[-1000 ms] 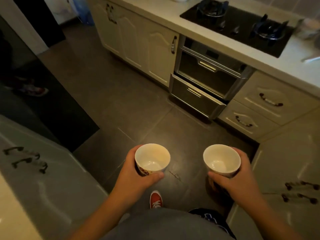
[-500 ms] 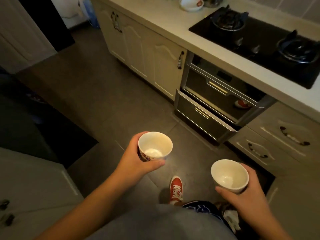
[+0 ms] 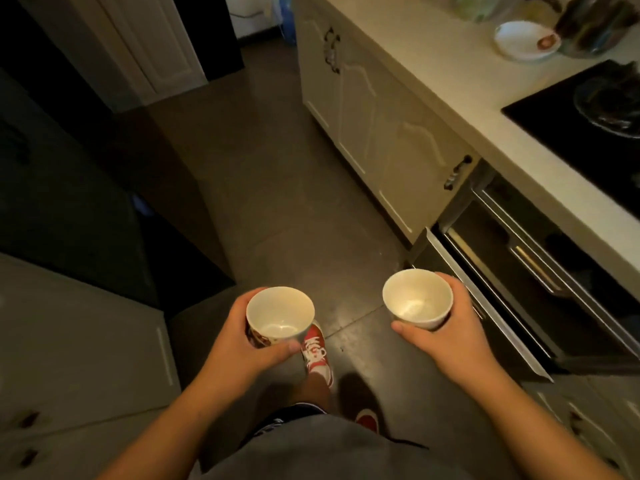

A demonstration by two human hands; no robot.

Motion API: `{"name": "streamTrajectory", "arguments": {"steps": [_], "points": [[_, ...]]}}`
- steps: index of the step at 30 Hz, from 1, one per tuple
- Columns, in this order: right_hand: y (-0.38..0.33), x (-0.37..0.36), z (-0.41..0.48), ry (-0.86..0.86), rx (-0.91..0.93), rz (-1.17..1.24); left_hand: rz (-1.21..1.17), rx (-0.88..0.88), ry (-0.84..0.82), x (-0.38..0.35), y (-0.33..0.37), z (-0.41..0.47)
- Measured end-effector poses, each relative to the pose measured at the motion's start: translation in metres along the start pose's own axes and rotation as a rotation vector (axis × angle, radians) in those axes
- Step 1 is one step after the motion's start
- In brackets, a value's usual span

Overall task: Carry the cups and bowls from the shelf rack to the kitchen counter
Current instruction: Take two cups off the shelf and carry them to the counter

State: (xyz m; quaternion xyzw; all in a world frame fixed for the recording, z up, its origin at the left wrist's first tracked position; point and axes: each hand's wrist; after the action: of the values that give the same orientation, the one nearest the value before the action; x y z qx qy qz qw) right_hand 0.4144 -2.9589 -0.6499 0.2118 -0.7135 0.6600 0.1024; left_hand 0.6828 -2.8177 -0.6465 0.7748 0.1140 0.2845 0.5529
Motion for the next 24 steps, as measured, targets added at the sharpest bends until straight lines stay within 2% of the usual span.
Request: {"name": "streamTrajectory", "arguments": {"steps": [7, 14, 24], "points": [[-0.040, -0.065, 0.114, -0.034, 0.029, -0.027, -0.050, 0.044, 0.061, 0.023, 0.007, 0.128], [-0.064, -0.074, 0.189, 0.017, 0.002, -0.041, -0.098, 0.011, 0.010, 0.025, 0.044, 0.242], [-0.065, -0.093, 0.328, 0.006, -0.106, 0.002, -0.107, -0.019, -0.028, -0.018, 0.103, 0.413]]}}
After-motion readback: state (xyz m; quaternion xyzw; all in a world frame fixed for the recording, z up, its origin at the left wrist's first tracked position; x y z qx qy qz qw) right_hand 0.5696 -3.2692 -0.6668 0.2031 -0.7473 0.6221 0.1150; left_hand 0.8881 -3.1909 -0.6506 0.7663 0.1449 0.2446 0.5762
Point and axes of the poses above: each hand's wrist, its own z-axis towards the middle knuckle, its own x-axis out of the back of the hand, y = z × x, and after that the axes turned 11 degrees about y, right-handed
